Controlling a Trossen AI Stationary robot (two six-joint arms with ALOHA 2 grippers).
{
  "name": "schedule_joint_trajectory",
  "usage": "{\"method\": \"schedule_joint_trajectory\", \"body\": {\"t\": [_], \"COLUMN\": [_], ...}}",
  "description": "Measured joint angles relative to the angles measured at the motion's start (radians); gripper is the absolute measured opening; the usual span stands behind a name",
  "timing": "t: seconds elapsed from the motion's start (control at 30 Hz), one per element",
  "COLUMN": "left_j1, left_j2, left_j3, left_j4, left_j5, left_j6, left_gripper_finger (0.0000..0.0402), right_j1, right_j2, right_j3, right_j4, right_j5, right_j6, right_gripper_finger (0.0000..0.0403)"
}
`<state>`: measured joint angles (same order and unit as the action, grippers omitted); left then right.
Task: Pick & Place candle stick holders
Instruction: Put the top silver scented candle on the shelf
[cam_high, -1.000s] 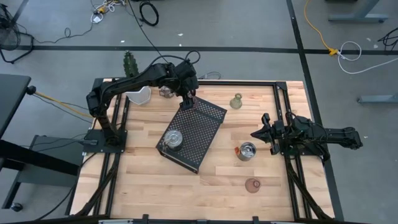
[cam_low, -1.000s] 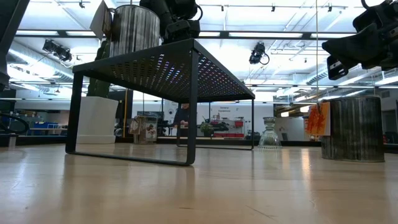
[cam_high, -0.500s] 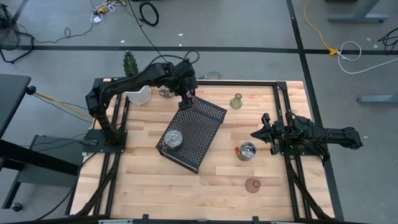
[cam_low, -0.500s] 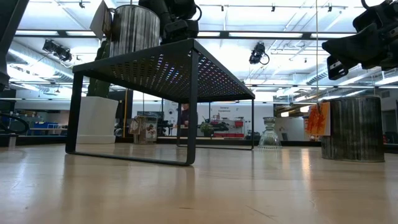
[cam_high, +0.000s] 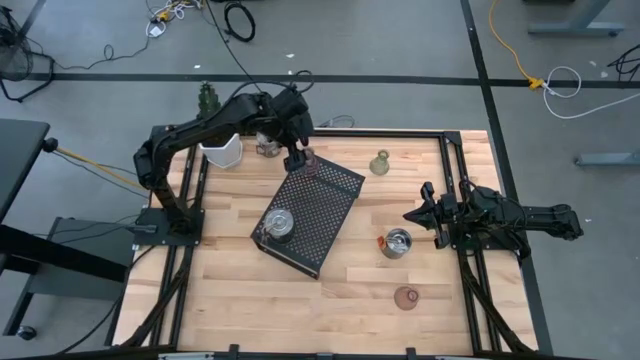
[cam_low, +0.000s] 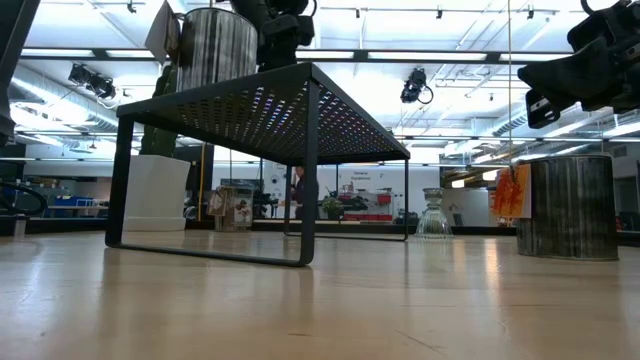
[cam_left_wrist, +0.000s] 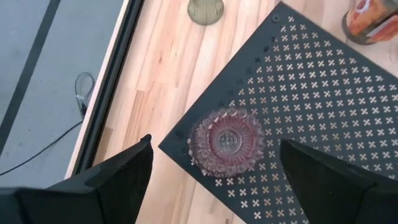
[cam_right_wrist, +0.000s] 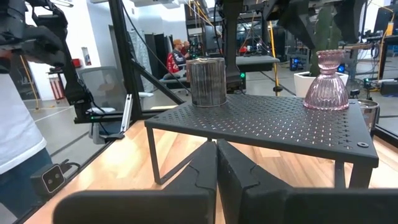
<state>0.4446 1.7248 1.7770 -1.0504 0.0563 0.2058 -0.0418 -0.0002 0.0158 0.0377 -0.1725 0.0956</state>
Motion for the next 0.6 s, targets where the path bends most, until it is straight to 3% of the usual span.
{"method": "schedule_joint_trajectory", "body": {"t": [0.27,0.6], "left_j1": [0.014,0.028], "left_j2": [0.0,0.0], "left_j3": [0.018,0.018], "left_j4": [-0.021,-0.048], "left_j5": [-0.002,-0.016], "left_j6": [-0.003,0.024], "left_gripper_finger": [0.0397,0.0398], "right_j1": [0.0,0.0], "right_j2": [0.0,0.0], "right_j3": [0.0,0.0], "right_j4": [0.0,0.0], "right_j5": [0.0,0.0], "right_j6": [0.0,0.0], "right_gripper_finger": [0.0012,0.0012]}}
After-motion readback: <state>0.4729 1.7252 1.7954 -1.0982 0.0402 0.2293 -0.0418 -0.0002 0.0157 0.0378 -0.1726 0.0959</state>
